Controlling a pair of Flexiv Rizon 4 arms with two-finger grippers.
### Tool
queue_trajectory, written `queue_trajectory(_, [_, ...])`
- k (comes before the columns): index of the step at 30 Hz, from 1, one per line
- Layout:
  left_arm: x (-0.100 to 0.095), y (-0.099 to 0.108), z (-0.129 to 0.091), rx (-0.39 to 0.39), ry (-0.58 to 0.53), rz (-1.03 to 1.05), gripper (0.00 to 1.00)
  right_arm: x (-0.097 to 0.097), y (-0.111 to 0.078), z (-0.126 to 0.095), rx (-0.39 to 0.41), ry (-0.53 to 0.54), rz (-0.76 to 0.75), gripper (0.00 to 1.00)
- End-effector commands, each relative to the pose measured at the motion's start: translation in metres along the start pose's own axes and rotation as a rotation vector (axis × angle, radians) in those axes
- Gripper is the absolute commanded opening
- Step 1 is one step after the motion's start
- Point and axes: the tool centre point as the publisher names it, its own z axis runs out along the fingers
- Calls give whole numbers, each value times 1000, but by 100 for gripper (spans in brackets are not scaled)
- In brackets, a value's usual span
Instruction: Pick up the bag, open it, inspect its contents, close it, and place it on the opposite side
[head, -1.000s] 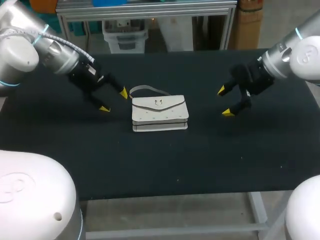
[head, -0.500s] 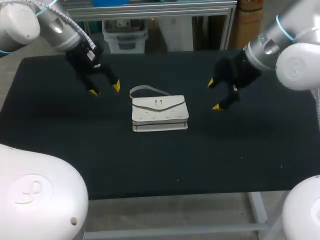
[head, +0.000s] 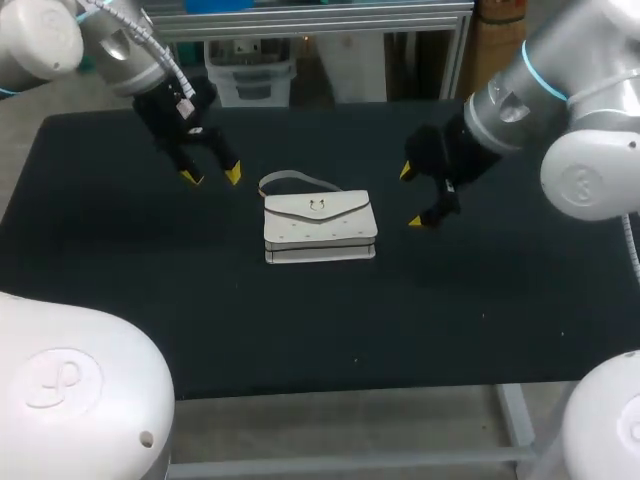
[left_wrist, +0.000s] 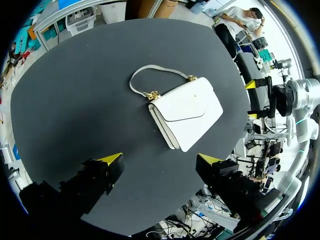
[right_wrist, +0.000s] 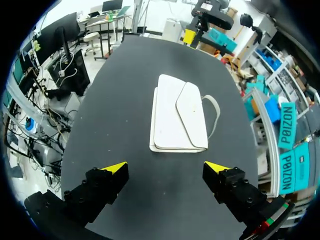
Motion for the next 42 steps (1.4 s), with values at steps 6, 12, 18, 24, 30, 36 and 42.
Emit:
queue_trajectory(6, [-2,-5,3,3,-7,14,100,-1,9,5,30,-15,-18,100])
queue_trajectory(12, [8,-5,3,73,-4,247,100,7,47,9,32,-116,-117,100])
queue_trajectory(18, [23,-1,4,176,-82,453,100,23,54,25,53,-141,-99,100])
queue_trajectory(24, [27,-9,9,244,-106,618,100,30,53,29,57,-152,-84,100])
queue_trajectory(30, [36,-18,11,268,-33,702,100,33,53,35,54,-161,-79,100])
queue_trajectory(36, [36,-18,11,268,-33,702,100,35,55,47,128,-183,-83,100])
queue_trajectory(42, [36,-18,11,268,-33,702,100,35,57,55,198,-192,-96,100])
